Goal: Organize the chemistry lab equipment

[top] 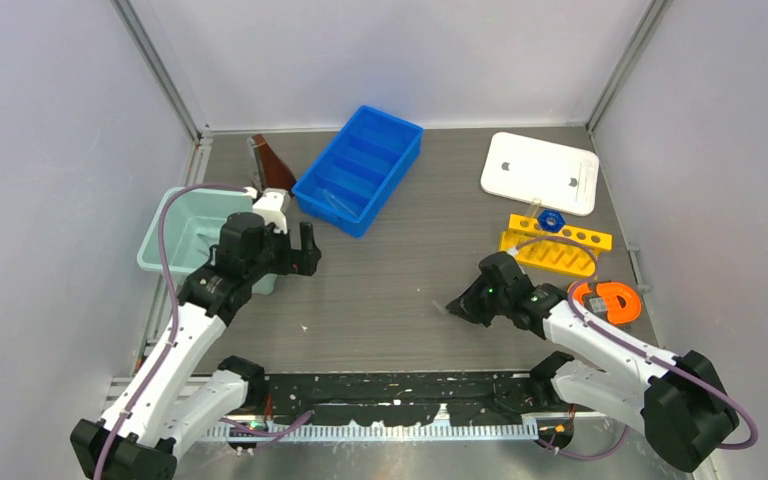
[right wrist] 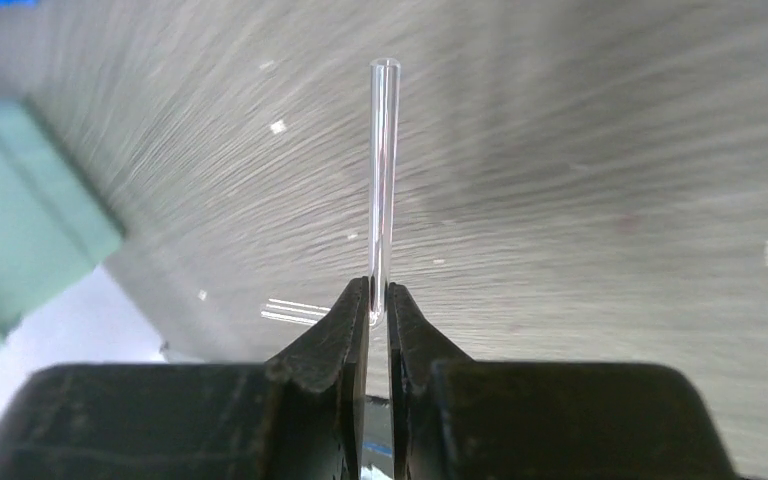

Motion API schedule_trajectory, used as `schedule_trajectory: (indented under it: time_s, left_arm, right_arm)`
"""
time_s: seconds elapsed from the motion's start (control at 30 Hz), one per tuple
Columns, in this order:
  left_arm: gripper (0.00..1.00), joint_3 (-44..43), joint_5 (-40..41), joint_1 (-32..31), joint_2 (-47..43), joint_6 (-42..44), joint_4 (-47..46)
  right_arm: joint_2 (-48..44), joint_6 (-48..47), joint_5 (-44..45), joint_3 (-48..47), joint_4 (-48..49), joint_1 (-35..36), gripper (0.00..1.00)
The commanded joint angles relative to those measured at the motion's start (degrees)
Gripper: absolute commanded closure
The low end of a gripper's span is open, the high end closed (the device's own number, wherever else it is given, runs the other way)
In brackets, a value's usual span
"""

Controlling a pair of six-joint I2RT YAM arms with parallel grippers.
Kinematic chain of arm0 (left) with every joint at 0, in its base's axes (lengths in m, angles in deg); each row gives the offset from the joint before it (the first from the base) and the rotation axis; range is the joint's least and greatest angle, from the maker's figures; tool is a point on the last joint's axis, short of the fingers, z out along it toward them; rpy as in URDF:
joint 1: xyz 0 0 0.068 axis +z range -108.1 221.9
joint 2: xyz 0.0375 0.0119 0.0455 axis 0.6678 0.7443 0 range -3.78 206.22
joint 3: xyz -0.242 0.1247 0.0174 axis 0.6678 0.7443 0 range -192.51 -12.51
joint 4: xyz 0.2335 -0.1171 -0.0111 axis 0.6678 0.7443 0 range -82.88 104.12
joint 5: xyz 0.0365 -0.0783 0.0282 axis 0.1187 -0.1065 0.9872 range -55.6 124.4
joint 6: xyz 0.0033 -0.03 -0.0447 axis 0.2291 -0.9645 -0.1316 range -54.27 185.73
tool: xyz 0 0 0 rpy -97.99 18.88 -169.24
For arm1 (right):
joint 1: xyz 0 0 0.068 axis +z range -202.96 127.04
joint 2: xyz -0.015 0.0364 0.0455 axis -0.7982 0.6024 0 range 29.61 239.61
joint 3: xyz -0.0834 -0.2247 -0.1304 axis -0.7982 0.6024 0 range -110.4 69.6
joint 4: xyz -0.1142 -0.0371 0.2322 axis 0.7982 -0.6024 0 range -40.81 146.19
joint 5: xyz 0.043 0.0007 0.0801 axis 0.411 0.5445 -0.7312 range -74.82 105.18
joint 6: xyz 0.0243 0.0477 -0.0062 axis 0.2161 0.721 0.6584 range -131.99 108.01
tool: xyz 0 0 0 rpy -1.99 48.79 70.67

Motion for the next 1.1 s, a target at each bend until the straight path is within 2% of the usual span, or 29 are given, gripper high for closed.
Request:
schedule_trajectory:
  time_s: [0.0,0.27,0.43,0.67,1.07]
  left_arm:
    - [0.03,-3.55,-13.76,-0.25,0.44,-5.33,-0.19]
    - [0.21,-4.41,-30.28,-0.25,6.14,-17.31,-6.67]
    - [0.3,-4.88,-38.49,-1.37,12.54,-23.78,-14.29]
    - [0.35,-6.54,-38.69,-7.0,19.46,-25.81,-22.66]
    - [0.5,-7.64,-36.34,-11.92,26.99,-28.11,-28.43]
  right_arm:
    - [-0.78,-11.93,-9.96,0.5,18.19,0.73,0.98]
    - [0.16,-28.21,-19.36,-5.26,25.89,2.01,0.98]
    - [1.81,-28.58,-26.01,-5.79,36.05,2.88,0.97]
    - [4.55,-27.26,-27.89,-6.68,42.03,6.13,0.98]
    - [4.75,-26.28,-26.13,-6.46,43.19,6.99,0.97]
